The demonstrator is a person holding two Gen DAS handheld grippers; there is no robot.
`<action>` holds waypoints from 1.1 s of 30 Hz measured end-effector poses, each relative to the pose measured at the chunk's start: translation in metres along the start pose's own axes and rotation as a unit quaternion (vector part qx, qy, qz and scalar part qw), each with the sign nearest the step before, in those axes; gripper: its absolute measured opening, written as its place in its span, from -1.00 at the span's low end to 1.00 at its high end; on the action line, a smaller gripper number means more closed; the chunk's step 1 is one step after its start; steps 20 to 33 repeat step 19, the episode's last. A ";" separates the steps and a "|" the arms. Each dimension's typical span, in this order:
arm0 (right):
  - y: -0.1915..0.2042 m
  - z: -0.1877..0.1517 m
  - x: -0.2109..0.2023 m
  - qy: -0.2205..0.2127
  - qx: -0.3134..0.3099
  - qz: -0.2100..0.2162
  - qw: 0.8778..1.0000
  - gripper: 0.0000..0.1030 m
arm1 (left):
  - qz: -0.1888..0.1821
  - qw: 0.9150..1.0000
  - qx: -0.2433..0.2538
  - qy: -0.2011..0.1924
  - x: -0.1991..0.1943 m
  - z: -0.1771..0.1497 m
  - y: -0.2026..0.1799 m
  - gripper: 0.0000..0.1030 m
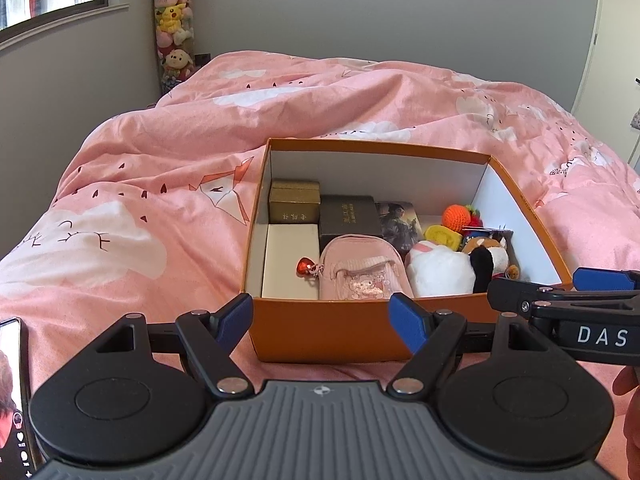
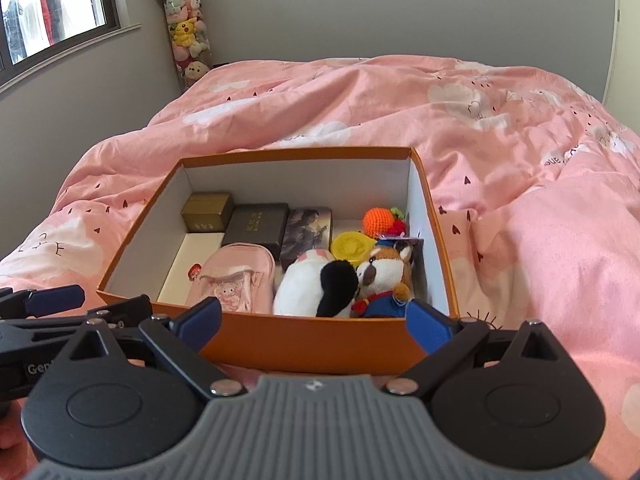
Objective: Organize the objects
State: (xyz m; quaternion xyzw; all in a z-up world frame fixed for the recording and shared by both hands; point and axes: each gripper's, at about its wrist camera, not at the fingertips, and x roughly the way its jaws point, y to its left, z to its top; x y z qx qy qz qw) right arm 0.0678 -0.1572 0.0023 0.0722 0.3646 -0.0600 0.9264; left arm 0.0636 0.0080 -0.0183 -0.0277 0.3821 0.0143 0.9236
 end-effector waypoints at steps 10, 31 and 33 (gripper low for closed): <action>-0.003 -0.003 0.002 0.011 0.004 0.001 1.000 0.92 | -0.001 1.000 0.005 0.006 0.002 -0.003 -0.002 0.75; -0.004 -0.003 -0.003 0.002 0.002 0.004 1.000 0.92 | -0.002 1.000 0.006 0.000 -0.002 -0.003 -0.004 0.75; -0.004 -0.003 -0.003 0.002 0.002 0.004 1.000 0.92 | -0.002 1.000 0.006 0.000 -0.002 -0.003 -0.004 0.75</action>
